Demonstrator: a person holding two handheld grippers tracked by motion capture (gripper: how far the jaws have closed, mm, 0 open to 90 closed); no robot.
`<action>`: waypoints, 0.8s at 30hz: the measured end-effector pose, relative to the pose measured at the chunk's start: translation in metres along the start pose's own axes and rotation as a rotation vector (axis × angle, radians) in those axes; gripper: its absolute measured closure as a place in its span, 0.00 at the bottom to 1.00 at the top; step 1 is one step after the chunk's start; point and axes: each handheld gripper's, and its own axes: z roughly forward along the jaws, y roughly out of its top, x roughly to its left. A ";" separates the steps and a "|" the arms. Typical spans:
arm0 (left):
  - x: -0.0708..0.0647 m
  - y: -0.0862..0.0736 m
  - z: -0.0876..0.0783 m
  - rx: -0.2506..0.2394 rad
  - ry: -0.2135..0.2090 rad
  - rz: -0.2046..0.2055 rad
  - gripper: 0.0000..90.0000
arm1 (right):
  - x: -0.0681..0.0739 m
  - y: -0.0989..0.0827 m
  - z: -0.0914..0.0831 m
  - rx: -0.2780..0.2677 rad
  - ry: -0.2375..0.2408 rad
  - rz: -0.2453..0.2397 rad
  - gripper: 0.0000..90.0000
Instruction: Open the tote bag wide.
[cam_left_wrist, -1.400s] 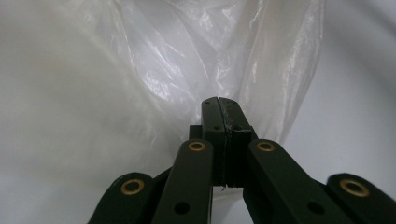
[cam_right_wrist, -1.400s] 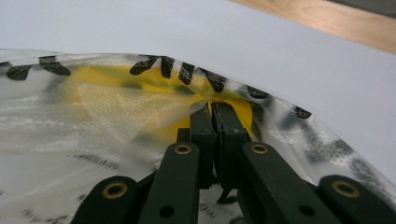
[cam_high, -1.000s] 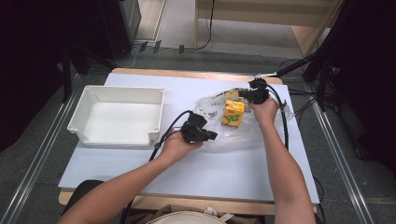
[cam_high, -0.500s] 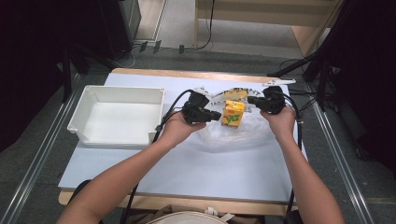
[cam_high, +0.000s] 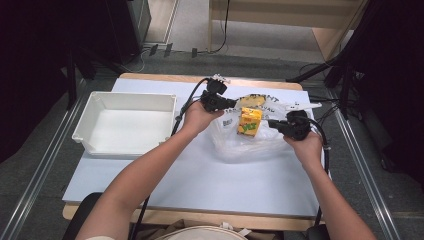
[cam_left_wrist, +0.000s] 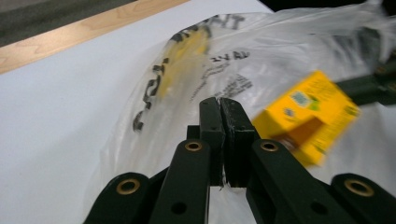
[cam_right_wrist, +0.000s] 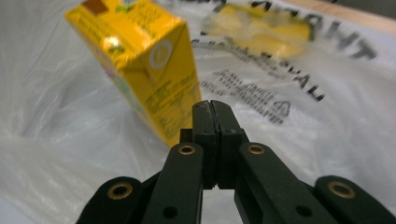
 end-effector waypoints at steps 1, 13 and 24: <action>0.003 0.000 0.007 0.006 0.012 -0.004 0.99 | 0.000 -0.004 0.001 0.010 0.003 0.005 1.00; 0.029 -0.016 0.065 0.085 0.091 -0.061 0.99 | 0.003 -0.051 0.013 0.093 0.047 -0.024 1.00; 0.037 -0.024 0.079 0.073 0.133 -0.060 1.00 | 0.006 -0.070 0.005 0.063 0.072 -0.045 0.99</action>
